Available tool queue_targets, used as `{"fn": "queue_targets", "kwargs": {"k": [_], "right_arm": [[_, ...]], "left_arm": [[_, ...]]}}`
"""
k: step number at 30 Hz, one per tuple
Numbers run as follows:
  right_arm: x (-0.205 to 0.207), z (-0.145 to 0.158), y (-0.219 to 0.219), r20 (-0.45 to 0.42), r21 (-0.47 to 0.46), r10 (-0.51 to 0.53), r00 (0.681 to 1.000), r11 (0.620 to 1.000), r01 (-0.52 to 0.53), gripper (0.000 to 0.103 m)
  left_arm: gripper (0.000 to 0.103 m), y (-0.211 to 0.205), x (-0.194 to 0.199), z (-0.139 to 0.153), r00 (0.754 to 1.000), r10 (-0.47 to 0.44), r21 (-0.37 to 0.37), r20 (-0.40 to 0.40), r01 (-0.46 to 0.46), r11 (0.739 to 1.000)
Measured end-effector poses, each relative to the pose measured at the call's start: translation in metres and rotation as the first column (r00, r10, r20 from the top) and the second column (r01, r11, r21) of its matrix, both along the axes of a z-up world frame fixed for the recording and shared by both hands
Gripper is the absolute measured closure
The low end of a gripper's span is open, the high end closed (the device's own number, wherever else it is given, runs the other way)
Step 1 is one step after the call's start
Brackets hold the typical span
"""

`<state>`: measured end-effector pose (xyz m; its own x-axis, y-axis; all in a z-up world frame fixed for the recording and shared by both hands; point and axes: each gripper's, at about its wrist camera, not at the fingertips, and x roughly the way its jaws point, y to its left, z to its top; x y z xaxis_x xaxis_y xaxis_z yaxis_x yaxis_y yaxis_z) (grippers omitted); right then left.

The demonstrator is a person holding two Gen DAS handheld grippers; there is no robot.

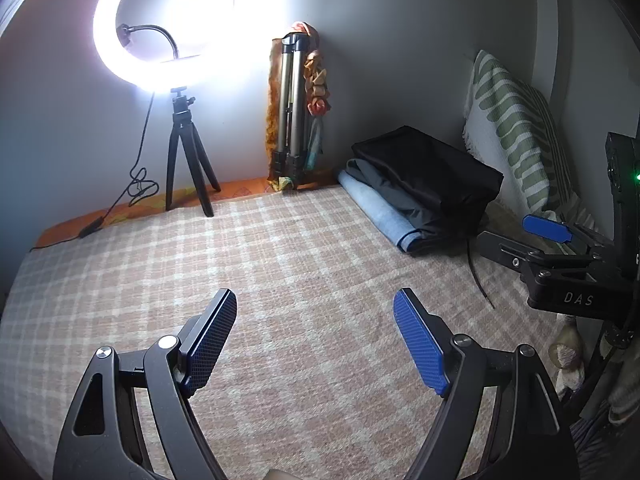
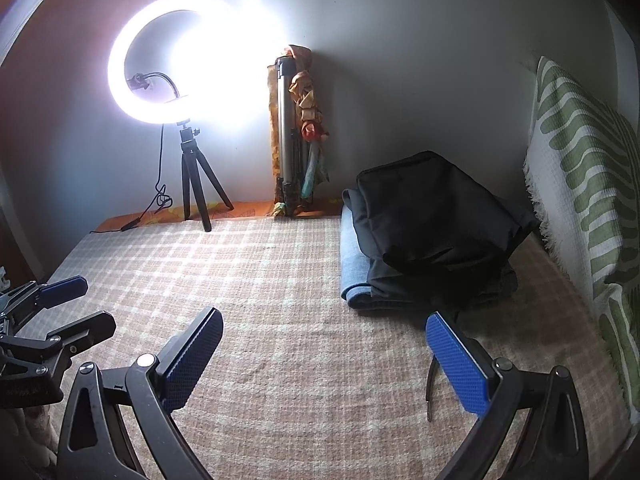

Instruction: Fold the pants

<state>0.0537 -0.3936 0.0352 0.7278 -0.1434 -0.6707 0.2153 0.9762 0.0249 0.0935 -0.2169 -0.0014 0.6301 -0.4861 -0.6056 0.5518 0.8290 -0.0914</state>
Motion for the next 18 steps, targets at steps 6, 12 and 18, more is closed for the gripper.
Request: {"fn": "queue_targets", "kwargs": {"k": [6,12,18], "right_arm": [[0.0009,-0.0009,0.0004,-0.005,0.002,0.003,1.000,1.000,-0.003,0.000],[0.0034,-0.0027,0.0001,-0.009,0.009,-0.001,1.000,1.000,0.001,0.000],[0.0036,-0.0037,0.0016,-0.011,0.010,0.000,1.000,1.000,0.000,0.000]], "left_arm": [[0.022,0.0005,0.0003,-0.0002,1.000,0.001,0.002,-0.004,-0.001,1.000],[0.022,0.0004,0.0000,0.0002,1.000,0.002,0.002,-0.003,-0.002,1.000],[0.022,0.0004,0.0006,0.0003,1.000,0.007,0.006,-0.007,-0.007,1.000]]}}
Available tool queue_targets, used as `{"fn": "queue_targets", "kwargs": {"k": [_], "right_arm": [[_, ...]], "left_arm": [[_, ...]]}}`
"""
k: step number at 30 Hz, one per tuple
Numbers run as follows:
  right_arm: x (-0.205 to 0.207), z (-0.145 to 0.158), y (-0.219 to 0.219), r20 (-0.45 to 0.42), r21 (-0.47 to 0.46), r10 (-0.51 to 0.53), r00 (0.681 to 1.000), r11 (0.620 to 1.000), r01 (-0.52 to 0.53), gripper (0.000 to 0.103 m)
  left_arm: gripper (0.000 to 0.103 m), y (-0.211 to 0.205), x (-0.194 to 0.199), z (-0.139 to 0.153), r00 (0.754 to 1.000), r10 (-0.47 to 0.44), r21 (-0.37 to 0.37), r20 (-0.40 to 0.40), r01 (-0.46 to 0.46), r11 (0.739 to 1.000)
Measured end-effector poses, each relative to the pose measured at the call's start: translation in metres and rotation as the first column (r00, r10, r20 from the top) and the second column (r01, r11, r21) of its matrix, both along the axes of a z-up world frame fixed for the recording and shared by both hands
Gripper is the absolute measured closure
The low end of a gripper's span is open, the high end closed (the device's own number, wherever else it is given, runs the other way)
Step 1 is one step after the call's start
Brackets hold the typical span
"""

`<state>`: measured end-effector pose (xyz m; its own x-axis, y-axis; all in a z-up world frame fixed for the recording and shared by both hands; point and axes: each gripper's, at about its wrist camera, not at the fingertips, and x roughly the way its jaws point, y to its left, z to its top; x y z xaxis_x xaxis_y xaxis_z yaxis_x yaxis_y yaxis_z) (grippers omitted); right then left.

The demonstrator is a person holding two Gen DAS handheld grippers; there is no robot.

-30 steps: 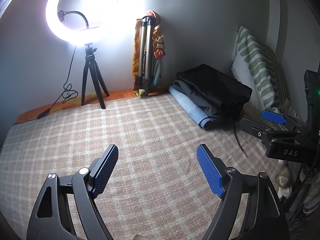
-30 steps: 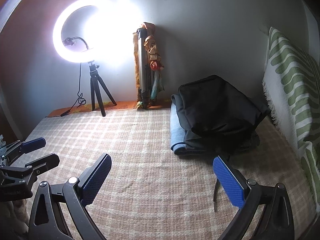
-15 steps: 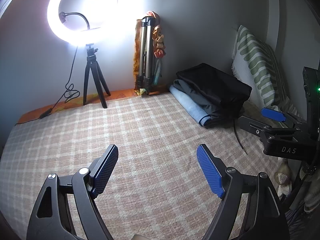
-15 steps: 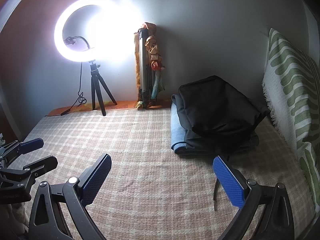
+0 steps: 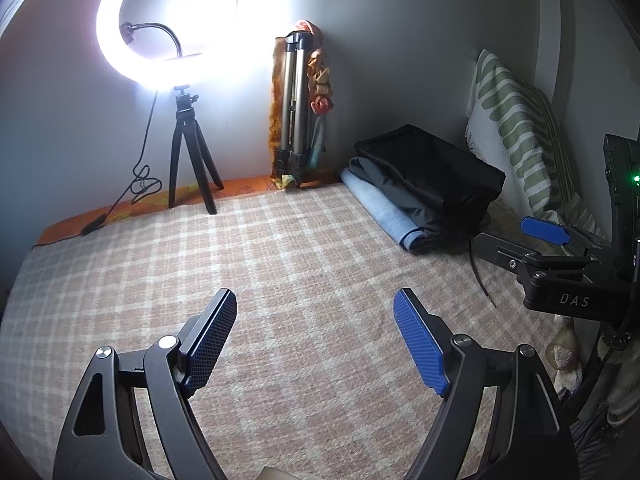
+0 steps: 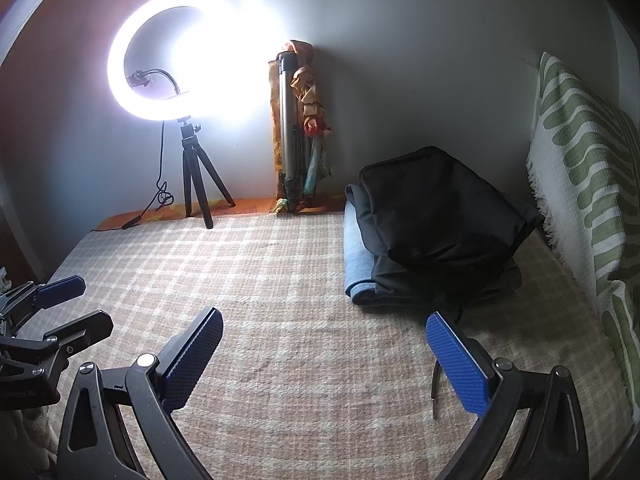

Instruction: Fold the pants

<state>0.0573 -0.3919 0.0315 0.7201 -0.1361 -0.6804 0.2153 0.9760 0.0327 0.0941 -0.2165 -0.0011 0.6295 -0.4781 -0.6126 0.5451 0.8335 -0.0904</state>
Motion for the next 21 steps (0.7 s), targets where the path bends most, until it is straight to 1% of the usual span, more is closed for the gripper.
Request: {"fn": "queue_targets", "kwargs": {"k": [6,11,14,18,21], "right_arm": [[0.0000,0.0000,-0.0002,-0.001,0.001,0.001,1.000,1.000,-0.001,0.000],[0.0003,-0.0003,0.0027,-0.004,-0.004,0.004,1.000,1.000,-0.004,0.000],[0.0000,-0.0004,0.0041,-0.004,-0.008,0.004,1.000,1.000,-0.004,0.000],[-0.0004,-0.0004,0.0048,-0.005,-0.006,0.003,1.000,1.000,-0.003,0.000],[0.0000,-0.0006,0.0052,-0.006,-0.007,0.005,1.000,1.000,-0.005,0.000]], "left_arm": [[0.022,0.0003,-0.0008,0.0008,1.000,0.004,0.003,0.001,-0.004,1.000],[0.022,0.0001,-0.0011,0.0012,1.000,0.021,0.020,0.011,-0.021,1.000],[0.020,0.0001,-0.0008,0.0015,1.000,0.023,0.019,0.003,-0.023,1.000],[0.020,0.0007,-0.0010,0.0018,1.000,0.024,0.009,-0.008,-0.024,1.000],[0.020,0.0010,-0.0001,0.0016,0.999,0.035,0.020,-0.009,-0.034,0.999]]}}
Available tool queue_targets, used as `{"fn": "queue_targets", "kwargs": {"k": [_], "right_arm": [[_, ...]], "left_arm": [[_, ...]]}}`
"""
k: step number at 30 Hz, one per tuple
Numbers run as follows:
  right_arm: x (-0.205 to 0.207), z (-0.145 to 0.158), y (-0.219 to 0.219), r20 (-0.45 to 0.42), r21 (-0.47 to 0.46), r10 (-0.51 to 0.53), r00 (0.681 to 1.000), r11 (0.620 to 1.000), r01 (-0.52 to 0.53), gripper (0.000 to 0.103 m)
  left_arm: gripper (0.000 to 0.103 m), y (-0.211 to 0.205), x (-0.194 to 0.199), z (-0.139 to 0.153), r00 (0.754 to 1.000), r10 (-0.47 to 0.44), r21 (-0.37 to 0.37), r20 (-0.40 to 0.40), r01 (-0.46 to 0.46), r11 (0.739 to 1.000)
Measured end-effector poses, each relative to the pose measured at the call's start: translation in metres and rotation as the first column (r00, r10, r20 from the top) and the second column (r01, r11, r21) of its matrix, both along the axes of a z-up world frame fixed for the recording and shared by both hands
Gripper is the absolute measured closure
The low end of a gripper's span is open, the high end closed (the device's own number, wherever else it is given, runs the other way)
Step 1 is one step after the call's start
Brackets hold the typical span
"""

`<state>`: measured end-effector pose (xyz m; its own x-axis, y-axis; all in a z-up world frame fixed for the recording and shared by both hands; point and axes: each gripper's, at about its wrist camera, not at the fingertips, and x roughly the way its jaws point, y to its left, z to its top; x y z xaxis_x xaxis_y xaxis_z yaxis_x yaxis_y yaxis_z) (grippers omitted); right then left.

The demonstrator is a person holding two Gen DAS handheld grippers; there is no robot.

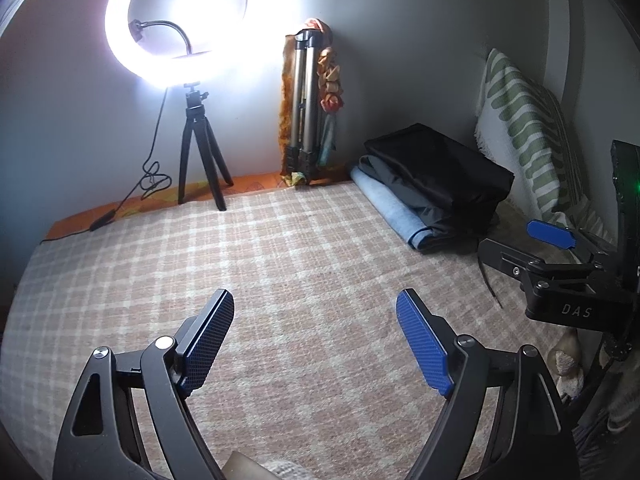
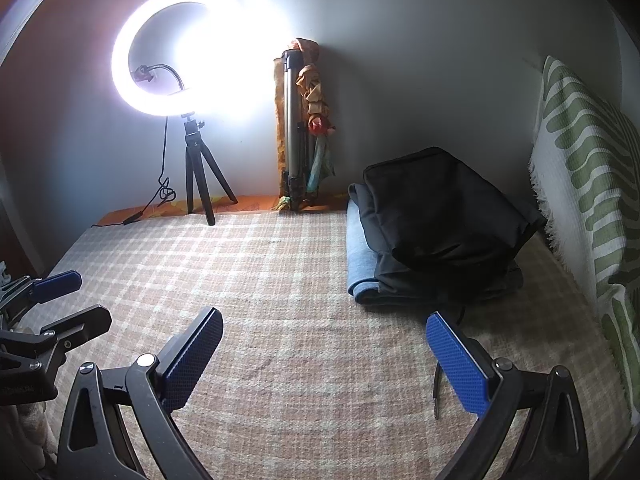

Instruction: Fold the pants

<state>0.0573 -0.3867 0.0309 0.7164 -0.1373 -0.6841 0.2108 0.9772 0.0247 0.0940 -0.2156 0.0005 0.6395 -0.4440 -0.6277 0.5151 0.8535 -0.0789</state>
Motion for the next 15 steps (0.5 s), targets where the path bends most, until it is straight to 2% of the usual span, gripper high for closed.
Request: {"fn": "queue_targets", "kwargs": {"k": [9,15], "right_arm": [[0.001,-0.001,0.000,0.000,0.001,0.003,1.000,1.000,-0.003,0.000],[0.006,-0.002,0.004,-0.006,0.004,0.008,1.000,1.000,-0.008,0.000]], "left_arm": [[0.020,0.004,0.001,-0.002,1.000,0.007,0.000,-0.015,-0.007,1.000],[0.020,0.019,0.004,-0.003,0.998,0.054,0.012,-0.014,-0.054,0.998]]}}
